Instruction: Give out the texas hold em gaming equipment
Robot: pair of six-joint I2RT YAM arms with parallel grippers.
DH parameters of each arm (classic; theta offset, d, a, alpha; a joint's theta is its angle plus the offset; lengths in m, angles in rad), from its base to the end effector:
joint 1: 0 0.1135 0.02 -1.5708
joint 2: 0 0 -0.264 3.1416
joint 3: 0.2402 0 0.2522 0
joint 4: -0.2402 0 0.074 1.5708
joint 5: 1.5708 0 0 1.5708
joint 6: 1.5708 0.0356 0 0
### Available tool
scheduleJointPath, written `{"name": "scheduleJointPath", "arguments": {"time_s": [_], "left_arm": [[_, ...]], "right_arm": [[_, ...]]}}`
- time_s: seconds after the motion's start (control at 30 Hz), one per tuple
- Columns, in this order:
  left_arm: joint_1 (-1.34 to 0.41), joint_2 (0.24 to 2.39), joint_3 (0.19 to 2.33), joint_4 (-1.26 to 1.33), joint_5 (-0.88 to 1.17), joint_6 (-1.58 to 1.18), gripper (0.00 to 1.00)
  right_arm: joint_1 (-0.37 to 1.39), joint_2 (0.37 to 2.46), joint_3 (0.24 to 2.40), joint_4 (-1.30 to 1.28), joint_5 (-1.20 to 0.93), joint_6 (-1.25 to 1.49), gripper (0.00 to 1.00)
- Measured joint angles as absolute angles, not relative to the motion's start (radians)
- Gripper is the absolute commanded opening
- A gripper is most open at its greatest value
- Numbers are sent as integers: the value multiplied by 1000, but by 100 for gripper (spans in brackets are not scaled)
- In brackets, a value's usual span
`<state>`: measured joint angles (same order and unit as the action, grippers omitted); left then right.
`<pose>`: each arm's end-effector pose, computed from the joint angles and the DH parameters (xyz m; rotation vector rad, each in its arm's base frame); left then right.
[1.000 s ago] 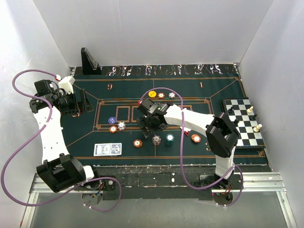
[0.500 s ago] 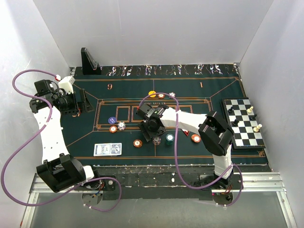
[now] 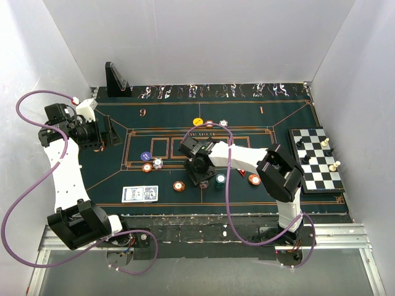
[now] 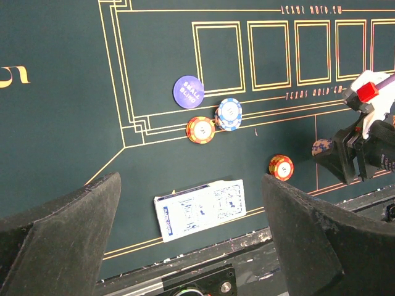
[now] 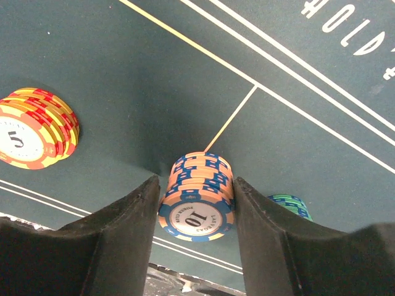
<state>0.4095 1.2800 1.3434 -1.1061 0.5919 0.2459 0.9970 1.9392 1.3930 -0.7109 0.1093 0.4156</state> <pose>0.2254 0.0762 0.3524 0.0011 2.4269 -0.4877 0.2146 0.3249 0.1798 -0.7870 2.7160 0.1725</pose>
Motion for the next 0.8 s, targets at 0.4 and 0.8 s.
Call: {"name": "scheduleJointPath", "arguments": {"time_s": [0.4, 0.8], "left_arm": [[410, 1280, 1343, -1106, 592, 246, 98], [410, 1280, 1343, -1106, 592, 246, 98]], "right_arm": [[999, 1938, 1393, -714, 127, 420, 44], [1002, 1882, 1479, -795, 181, 412, 39]]}}
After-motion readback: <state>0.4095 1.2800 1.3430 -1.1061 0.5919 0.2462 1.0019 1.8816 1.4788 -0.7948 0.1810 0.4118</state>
